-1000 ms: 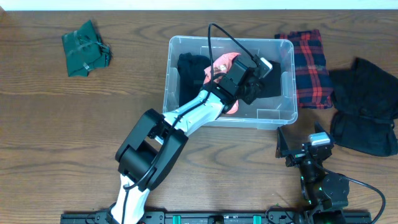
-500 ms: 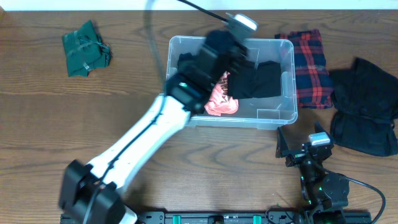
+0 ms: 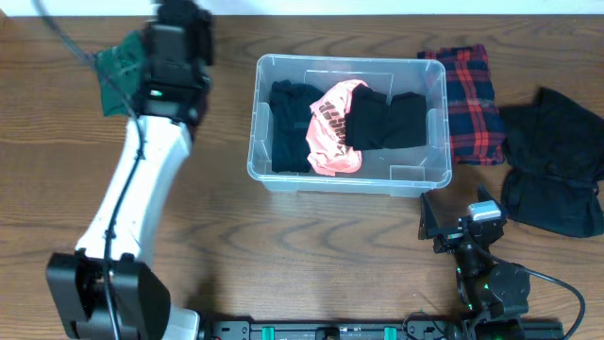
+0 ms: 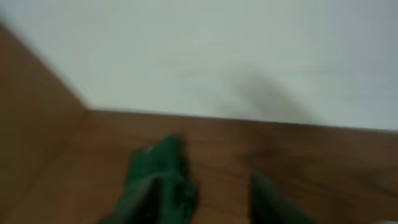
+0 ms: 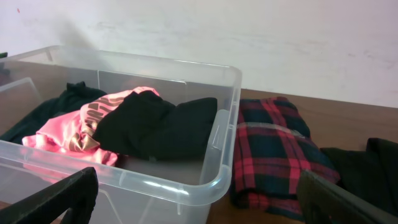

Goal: Pack container

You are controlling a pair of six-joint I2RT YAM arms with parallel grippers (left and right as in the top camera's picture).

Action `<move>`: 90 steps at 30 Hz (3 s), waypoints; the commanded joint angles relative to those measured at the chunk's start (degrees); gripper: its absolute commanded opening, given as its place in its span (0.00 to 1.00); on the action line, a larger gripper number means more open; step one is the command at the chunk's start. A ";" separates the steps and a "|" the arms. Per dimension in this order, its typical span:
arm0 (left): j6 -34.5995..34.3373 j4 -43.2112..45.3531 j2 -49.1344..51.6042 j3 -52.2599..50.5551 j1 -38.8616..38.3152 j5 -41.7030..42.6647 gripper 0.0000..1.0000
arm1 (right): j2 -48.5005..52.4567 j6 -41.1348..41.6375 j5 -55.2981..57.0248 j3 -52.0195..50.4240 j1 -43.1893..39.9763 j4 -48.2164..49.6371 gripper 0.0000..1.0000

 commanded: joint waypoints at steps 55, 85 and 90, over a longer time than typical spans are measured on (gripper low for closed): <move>-11.21 -22.73 0.92 0.46 -7.48 22.93 0.06 | -0.31 -0.90 -0.02 -0.09 0.44 -0.22 0.99; -15.58 -24.90 10.34 -0.35 -13.64 23.30 0.06 | -0.31 -0.90 -0.02 -0.09 0.44 -0.22 0.99; -15.58 -26.86 10.34 -0.55 -13.64 16.74 0.06 | -0.31 -0.90 -0.02 -0.09 0.44 -0.22 0.99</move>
